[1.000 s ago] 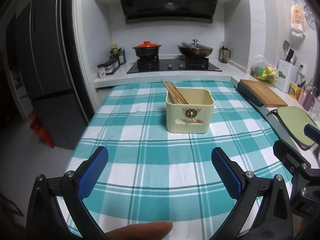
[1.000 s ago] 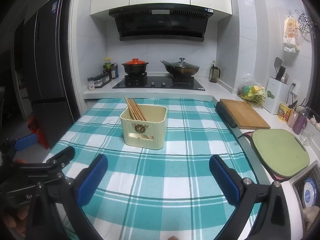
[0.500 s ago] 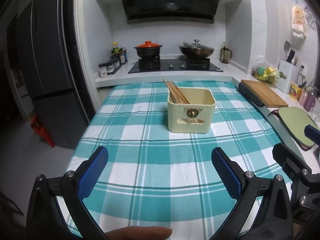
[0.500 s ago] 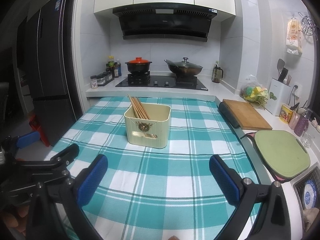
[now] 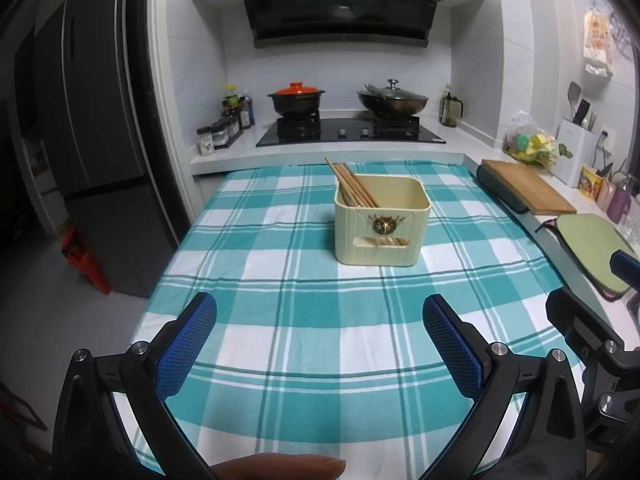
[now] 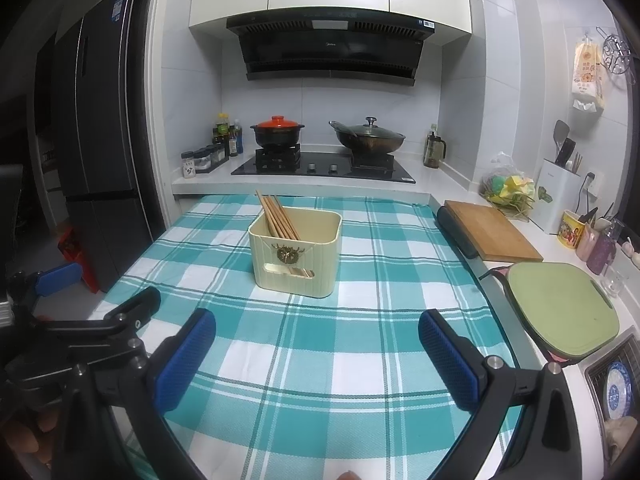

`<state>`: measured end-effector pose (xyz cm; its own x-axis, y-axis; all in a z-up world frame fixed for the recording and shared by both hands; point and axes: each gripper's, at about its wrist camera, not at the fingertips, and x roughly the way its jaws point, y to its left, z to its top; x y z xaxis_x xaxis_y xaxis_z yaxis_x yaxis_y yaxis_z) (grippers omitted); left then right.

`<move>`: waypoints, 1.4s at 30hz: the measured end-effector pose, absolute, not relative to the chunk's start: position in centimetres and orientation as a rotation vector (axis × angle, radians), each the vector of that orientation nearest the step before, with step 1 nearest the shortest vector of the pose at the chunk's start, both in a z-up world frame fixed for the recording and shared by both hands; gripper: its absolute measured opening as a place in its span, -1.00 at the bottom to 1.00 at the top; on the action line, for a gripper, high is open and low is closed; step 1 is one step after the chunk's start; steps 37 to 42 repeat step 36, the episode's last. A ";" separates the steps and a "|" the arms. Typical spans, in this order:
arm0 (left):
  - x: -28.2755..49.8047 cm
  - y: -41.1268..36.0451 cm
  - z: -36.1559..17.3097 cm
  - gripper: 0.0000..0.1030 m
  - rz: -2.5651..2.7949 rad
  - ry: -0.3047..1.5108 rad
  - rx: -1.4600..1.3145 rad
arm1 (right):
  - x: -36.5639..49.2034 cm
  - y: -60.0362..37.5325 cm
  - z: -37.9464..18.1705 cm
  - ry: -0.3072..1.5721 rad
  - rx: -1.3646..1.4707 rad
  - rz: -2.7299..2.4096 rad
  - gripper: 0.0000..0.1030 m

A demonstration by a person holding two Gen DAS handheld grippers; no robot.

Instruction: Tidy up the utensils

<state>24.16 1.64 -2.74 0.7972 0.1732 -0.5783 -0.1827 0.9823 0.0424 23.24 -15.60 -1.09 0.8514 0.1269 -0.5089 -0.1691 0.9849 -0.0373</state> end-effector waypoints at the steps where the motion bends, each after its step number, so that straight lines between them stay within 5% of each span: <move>1: 24.2 1.6 -2.8 0.99 0.191 0.621 -0.015 | 23.2 -15.7 -1.1 0.530 -0.082 0.157 1.00; 42: 23.8 1.9 -2.6 0.99 0.186 0.612 -0.021 | 23.2 -16.4 -1.7 0.535 -0.072 0.146 1.00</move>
